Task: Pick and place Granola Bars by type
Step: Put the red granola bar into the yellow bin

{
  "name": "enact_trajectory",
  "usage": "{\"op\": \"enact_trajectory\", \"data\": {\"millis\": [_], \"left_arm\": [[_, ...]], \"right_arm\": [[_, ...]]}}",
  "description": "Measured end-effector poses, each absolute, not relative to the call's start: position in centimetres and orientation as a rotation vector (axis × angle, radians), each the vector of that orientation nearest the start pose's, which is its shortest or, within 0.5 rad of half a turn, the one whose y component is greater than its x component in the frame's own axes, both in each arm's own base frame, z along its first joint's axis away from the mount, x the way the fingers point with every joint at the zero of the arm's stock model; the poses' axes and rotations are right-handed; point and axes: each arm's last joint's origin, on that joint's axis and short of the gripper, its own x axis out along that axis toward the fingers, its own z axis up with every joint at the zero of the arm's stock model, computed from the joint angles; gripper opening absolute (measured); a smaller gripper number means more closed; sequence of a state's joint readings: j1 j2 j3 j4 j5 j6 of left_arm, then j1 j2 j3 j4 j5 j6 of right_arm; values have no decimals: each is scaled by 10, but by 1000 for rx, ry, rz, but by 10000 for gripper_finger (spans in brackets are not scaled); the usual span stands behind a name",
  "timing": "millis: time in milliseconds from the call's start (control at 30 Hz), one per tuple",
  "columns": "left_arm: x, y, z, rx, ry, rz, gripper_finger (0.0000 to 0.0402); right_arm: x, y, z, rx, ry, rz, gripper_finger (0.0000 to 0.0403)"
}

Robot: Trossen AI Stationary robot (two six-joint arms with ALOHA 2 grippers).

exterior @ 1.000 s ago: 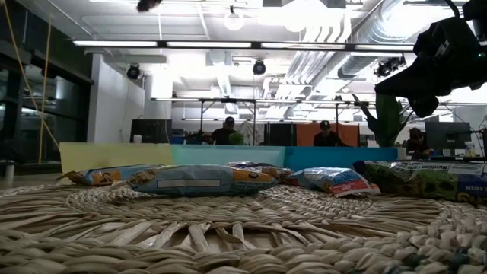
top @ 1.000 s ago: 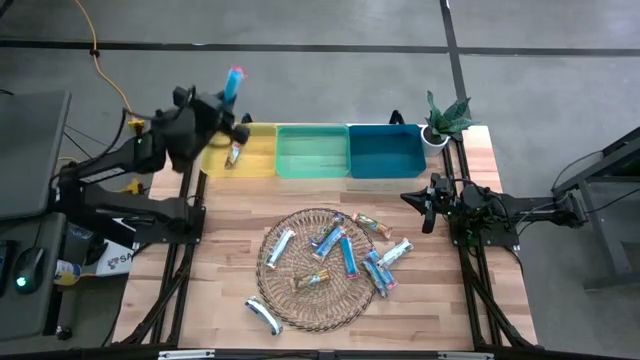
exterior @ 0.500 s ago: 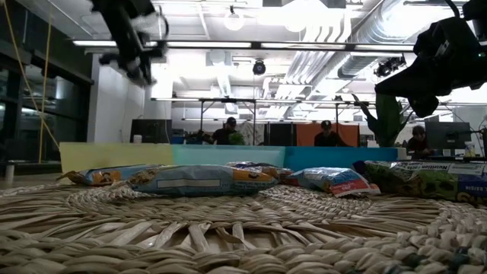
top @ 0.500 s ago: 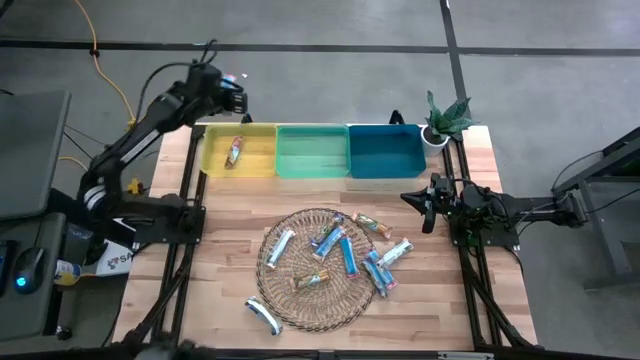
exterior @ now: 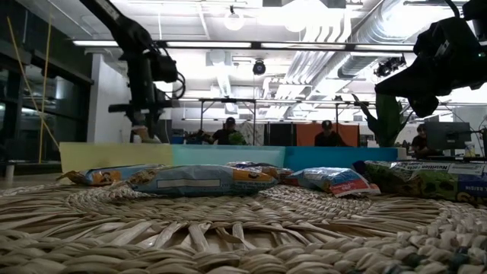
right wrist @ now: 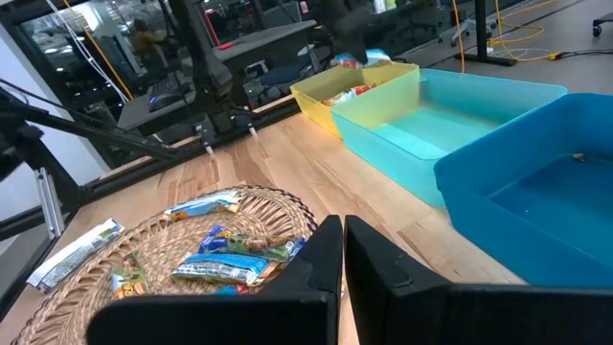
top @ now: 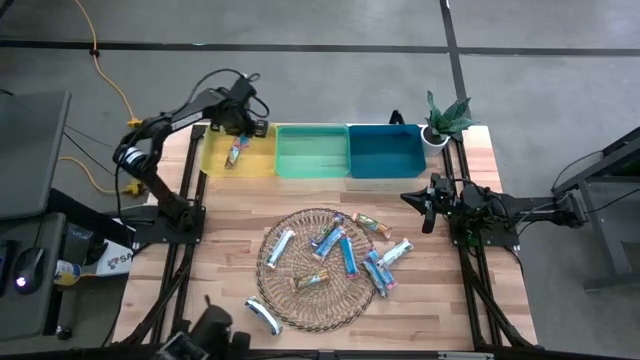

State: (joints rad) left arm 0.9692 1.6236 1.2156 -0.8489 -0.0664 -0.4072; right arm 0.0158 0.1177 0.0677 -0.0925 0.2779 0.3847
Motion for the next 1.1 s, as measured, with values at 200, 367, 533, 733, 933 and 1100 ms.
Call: {"op": "enact_trajectory", "data": {"millis": [200,367,533,733,933,1100], "left_arm": [[196,250,217,-877,1076,1174,94],[194,241,199,-929,1083,1271,94],[184,228,171,-987,1128,1282,94],[180,223,161,-965,1171,1250,95],[181,223,165,-936,1161,1198,109],[183,224,166,-942,1140,1149,140]], "right_arm": [[100,-6,169,361,89,-286,0],[100,-6,169,361,90,-286,0],[100,-6,169,361,89,-286,0],[100,-6,169,361,90,-285,0],[100,-6,169,361,89,-286,0],[100,-6,169,361,90,-286,0]]}}
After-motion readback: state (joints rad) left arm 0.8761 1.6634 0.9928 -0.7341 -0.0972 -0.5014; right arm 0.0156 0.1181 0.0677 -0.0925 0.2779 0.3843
